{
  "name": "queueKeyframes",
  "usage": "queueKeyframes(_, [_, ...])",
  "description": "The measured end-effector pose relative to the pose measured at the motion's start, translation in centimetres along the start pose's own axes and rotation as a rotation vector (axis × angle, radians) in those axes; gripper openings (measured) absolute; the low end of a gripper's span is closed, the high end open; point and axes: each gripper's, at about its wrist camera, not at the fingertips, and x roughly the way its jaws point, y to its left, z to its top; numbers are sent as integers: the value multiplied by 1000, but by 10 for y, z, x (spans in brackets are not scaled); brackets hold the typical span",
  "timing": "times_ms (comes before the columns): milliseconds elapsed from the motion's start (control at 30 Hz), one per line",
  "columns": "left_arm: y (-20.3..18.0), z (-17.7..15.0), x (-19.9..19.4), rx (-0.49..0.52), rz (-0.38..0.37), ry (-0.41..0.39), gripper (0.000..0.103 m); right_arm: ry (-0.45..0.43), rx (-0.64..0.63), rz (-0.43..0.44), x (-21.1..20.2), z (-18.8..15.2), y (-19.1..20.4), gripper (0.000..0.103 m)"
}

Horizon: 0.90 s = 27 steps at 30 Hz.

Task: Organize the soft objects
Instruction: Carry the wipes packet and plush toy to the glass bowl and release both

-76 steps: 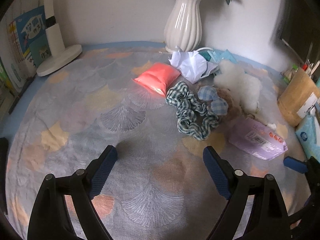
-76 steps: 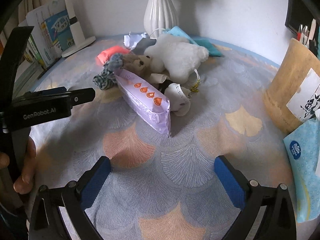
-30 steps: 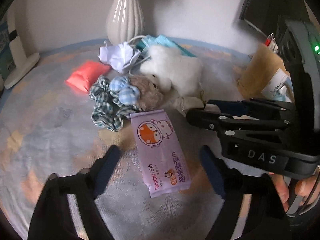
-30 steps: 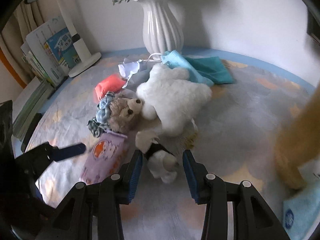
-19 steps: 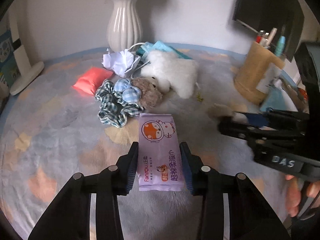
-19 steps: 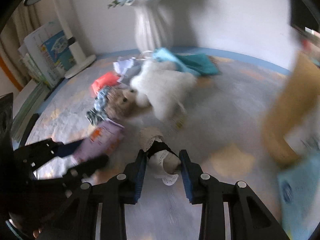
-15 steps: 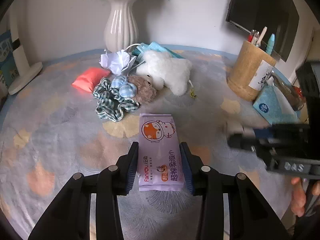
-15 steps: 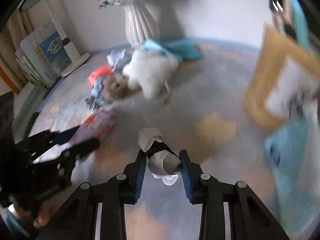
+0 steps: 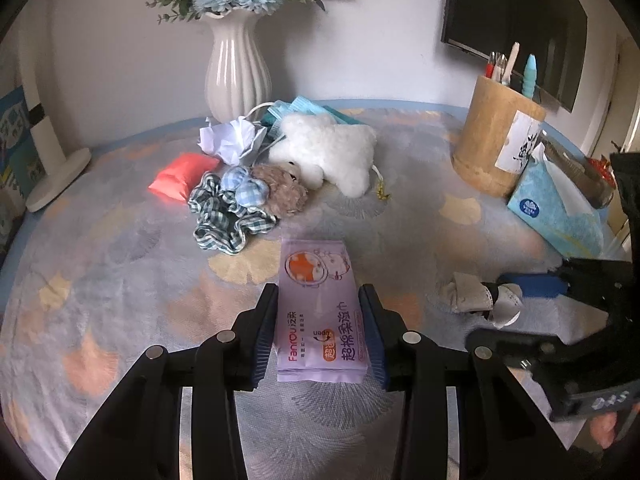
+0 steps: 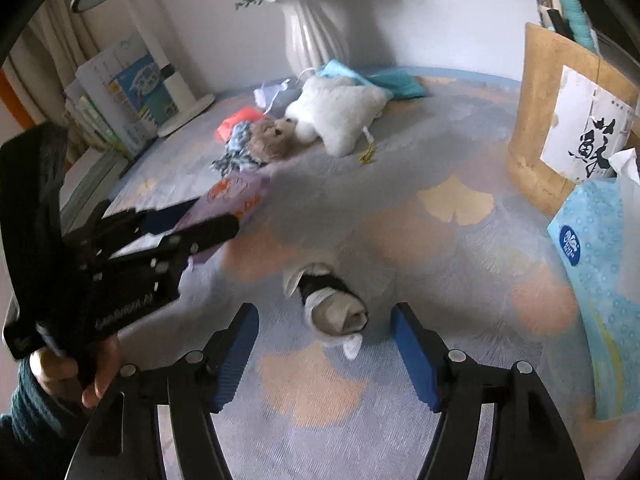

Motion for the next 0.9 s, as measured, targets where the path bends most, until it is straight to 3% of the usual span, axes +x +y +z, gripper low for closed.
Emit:
queueKeyframes(67, [-1,0,0,6,4,-1,37,-18,9,-13,4,2,-1,66])
queueKeyframes(133, [0,0,-1,4,3,1,37,-37,-18,-62,5,0,6,57])
queueKeyframes(233, [-1,0,-1,5,4,4,37,-53,-76,-115,4,-6,18,31])
queueKeyframes(267, [-2,0,-2,8,8,4,37,-69,-91,-149,3,-7,22,29])
queueKeyframes(467, [-12,2,-4,45,37,-3,36,-170,-132,-199,-19,-5,33,29])
queueKeyframes(567, [-15,14,-12,9,-9,-30,36,-216,-130,-218,-40,4,26,29])
queueKeyframes(900, [-76,118,-55,118,-95,-226,36,-449,54,-256,-151,40,-63,29])
